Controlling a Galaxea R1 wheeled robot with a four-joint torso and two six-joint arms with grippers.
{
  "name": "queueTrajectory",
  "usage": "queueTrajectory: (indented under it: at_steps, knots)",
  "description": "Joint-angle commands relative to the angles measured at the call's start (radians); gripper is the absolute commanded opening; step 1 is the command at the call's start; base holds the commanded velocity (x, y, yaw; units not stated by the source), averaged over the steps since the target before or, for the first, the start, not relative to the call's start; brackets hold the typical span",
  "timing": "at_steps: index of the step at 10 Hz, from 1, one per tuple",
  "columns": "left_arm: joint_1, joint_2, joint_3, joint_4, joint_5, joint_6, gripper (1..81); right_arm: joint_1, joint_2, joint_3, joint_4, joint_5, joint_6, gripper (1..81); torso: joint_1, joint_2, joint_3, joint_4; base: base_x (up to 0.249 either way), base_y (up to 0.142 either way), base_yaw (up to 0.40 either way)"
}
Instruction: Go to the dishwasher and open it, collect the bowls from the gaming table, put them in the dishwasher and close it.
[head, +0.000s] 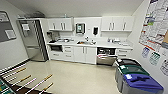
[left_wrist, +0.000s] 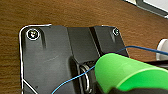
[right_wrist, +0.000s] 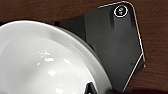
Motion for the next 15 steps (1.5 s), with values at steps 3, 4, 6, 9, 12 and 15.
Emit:
queueTrajectory:
  at_steps: [3, 4, 6, 9, 12, 15]
  knots:
    - [-0.052, -0.015, 0.011, 0.012, 0.026, 0.003, 1.0, 0.051, 0.022, 0.020, -0.013, -0.011, -0.004, 1.0, 0.000, 0.000, 0.000, 0.000, 0.154, -0.073, 0.000]
    - [-0.052, -0.015, 0.011, 0.012, 0.026, 0.003, 1.0, 0.051, 0.022, 0.020, -0.013, -0.011, -0.004, 1.0, 0.000, 0.000, 0.000, 0.000, 0.139, -0.071, 0.000]
    - [-0.052, -0.016, 0.011, 0.012, 0.026, 0.003, 1.0, 0.052, 0.022, 0.020, -0.013, -0.011, -0.004, 1.0, 0.000, 0.000, 0.000, 0.000, 0.129, 0.000, 0.000]
    - [-0.052, -0.016, 0.011, 0.012, 0.026, 0.003, 1.0, 0.051, 0.022, 0.020, -0.013, -0.011, -0.004, 1.0, 0.000, 0.000, 0.000, 0.000, 0.121, 0.000, 0.000]
    - [-0.052, -0.016, 0.011, 0.012, 0.026, 0.003, 1.0, 0.049, 0.022, 0.020, -0.013, -0.011, -0.004, 1.0, 0.000, 0.000, 0.000, 0.000, 0.121, 0.000, 0.000]
    - [-0.052, -0.016, 0.011, 0.012, 0.026, 0.003, 1.0, 0.051, 0.023, 0.020, -0.013, -0.011, -0.004, 1.0, 0.000, 0.000, 0.000, 0.000, 0.121, 0.000, 0.000]
